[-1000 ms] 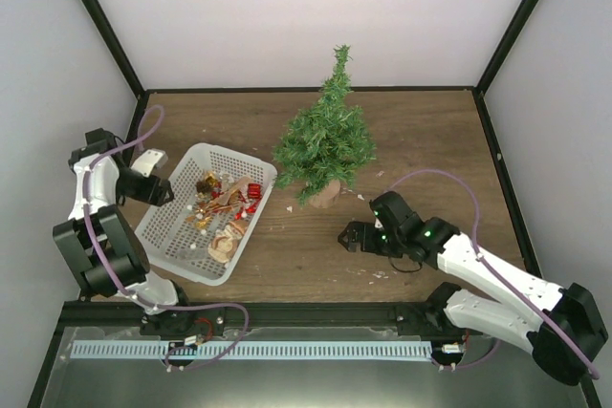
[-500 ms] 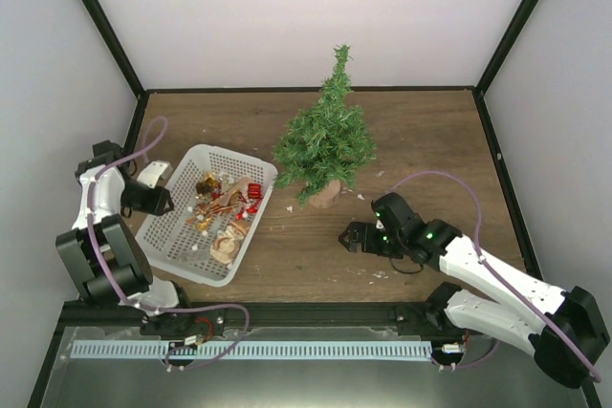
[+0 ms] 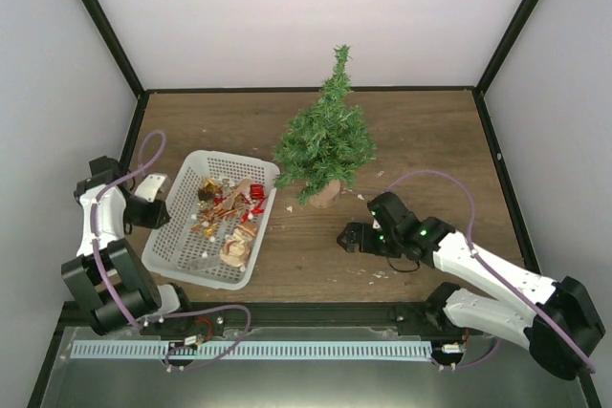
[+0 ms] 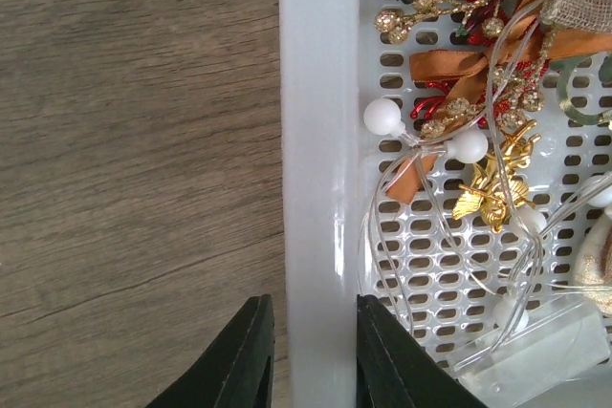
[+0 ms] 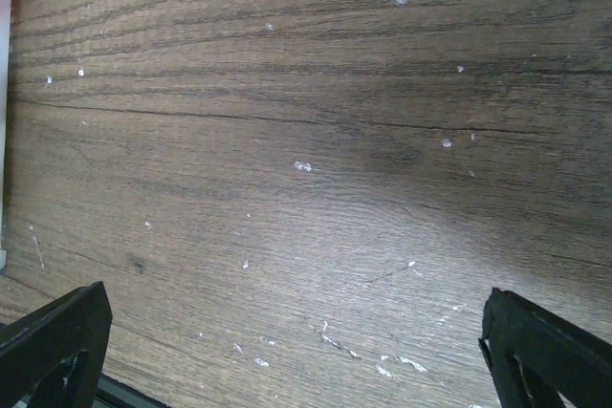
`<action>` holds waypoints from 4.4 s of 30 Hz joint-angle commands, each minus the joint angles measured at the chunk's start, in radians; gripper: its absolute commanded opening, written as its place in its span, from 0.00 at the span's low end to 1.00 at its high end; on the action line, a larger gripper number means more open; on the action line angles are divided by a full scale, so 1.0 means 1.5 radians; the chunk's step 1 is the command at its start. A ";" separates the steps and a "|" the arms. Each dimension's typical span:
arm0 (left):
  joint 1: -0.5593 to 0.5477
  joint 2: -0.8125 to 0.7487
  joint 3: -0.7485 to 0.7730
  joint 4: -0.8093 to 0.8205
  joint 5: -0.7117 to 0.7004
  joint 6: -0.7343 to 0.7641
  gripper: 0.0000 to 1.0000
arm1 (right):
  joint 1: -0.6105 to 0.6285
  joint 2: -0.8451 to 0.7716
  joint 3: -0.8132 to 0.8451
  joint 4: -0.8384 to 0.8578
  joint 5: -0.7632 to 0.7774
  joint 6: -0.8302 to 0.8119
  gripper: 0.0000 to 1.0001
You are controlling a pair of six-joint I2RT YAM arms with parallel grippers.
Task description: Decorate the small christmas tree
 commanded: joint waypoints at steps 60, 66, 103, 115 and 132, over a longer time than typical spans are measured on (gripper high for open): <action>-0.205 0.111 0.149 -0.046 -0.001 0.003 0.50 | -0.003 0.010 0.011 0.011 0.018 -0.027 0.99; -0.224 0.140 0.130 -0.008 -0.023 -0.012 0.49 | -0.003 0.004 0.003 0.016 0.015 -0.019 0.99; -0.228 0.167 0.030 -0.008 0.109 0.048 0.41 | -0.003 0.048 0.016 0.025 0.001 -0.036 0.99; -0.227 0.190 0.037 0.000 0.127 0.072 0.39 | -0.003 0.060 0.023 0.023 -0.003 -0.040 0.99; -0.227 0.137 0.105 -0.010 0.075 0.042 0.00 | -0.003 0.066 0.032 0.022 0.001 -0.036 0.99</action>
